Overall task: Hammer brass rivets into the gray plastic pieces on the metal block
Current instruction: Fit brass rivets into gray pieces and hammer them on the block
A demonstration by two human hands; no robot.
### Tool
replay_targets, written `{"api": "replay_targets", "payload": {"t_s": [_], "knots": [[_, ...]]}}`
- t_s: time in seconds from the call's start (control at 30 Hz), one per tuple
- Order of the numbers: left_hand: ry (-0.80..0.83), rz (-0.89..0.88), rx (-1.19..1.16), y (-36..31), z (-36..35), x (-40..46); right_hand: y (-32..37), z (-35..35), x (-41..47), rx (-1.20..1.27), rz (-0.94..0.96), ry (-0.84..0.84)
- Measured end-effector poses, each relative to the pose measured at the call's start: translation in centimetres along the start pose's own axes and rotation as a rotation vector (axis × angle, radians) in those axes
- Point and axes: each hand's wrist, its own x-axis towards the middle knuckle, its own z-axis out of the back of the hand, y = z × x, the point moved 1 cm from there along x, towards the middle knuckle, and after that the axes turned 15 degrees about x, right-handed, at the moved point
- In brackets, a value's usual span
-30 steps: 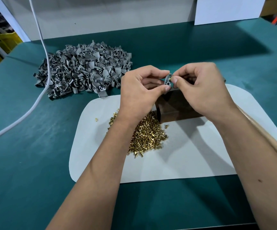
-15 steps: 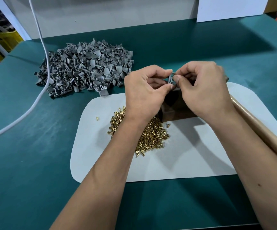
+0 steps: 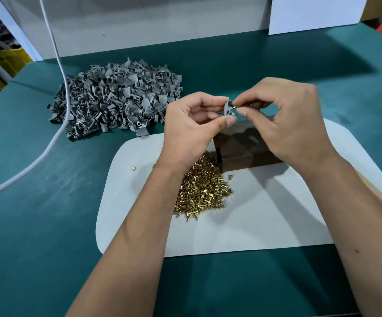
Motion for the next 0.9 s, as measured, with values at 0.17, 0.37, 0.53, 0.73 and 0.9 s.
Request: {"api": "replay_targets", "payload": {"t_s": [0.17,0.37,0.53,0.73,0.9], "knots": [[0.043,0.015,-0.054,-0.1,0.2,-0.1,-0.2,0.2,0.1,-0.013,0.054,0.006],[0.058,0.134,-0.137,-0.5,0.0,-0.1,-0.1,-0.6,-0.2,0.051,-0.055,-0.006],[0.095,0.133,-0.251,-0.6,0.1,-0.2,-0.1,-0.9,-0.2,0.076,-0.112,-0.034],[0.111,0.152,-0.379,-0.9,0.2,-0.2,0.2,-0.9,-0.2,0.081,-0.066,-0.042],[0.124,0.181,-0.382,-0.6,0.2,-0.1,0.3,-0.9,-0.2,0.053,-0.038,-0.024]]}}
